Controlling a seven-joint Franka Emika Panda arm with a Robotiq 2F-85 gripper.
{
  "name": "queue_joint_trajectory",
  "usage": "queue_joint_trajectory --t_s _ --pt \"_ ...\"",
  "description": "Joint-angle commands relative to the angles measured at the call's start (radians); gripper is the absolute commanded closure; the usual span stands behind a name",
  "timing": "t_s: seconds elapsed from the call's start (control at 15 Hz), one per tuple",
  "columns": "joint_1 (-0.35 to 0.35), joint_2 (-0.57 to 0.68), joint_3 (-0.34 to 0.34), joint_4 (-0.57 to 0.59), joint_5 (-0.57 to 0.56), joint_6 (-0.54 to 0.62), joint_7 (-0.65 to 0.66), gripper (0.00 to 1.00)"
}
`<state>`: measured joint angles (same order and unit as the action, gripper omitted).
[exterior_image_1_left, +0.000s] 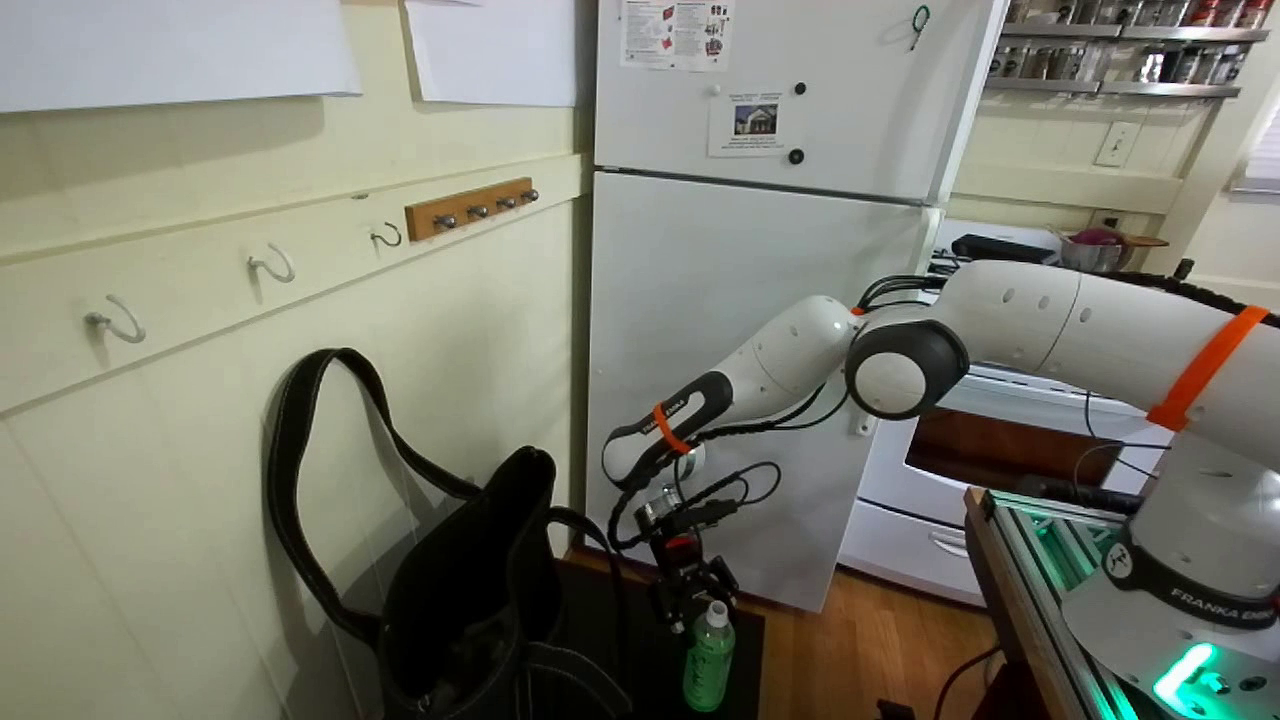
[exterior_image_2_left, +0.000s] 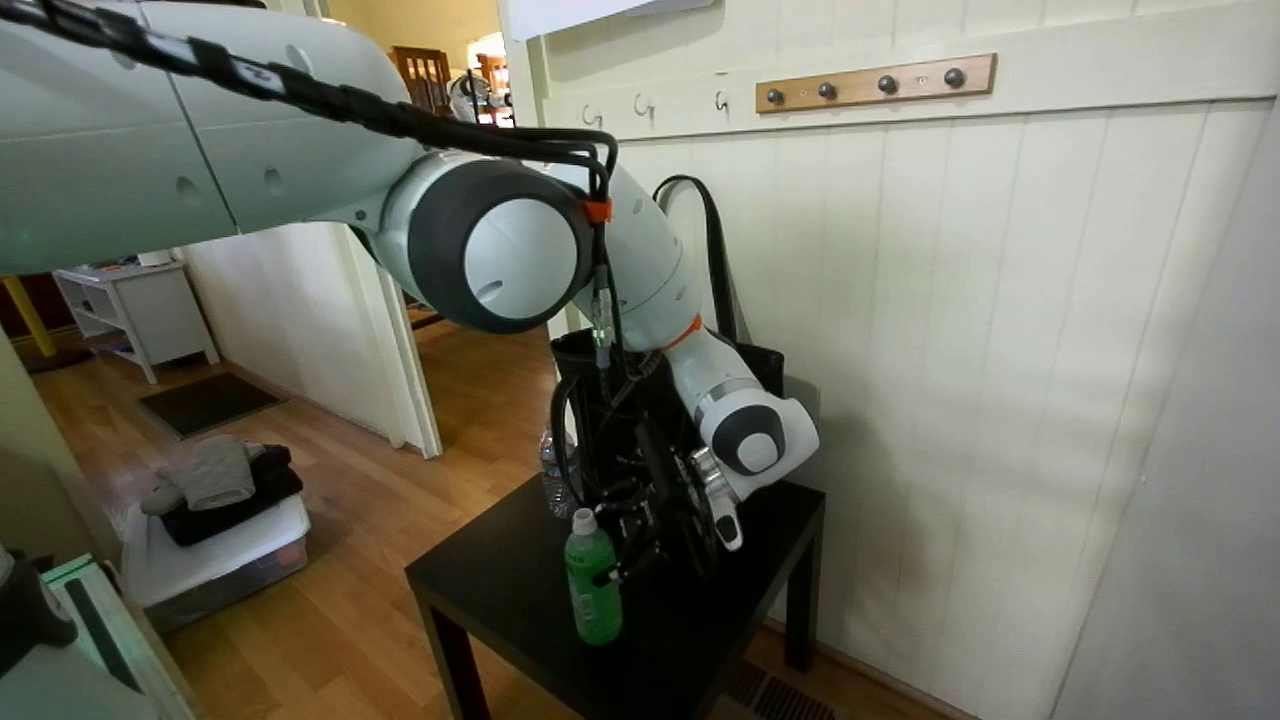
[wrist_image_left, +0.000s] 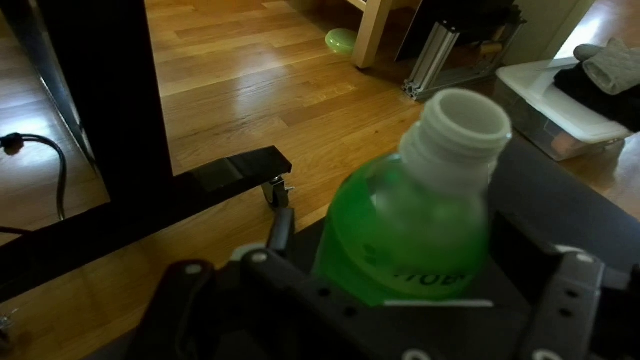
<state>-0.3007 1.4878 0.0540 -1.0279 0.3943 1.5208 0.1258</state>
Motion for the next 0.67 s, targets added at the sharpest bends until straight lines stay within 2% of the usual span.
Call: queue_joint_trajectory --t_s 0.0,0.6 --pt "0.008 0.0 -0.017 0.005 0.036 -0.022 0.091 0.0" --pt "0.05 -0.002 -0.062 0.004 0.006 0.06 0.174 0.0"
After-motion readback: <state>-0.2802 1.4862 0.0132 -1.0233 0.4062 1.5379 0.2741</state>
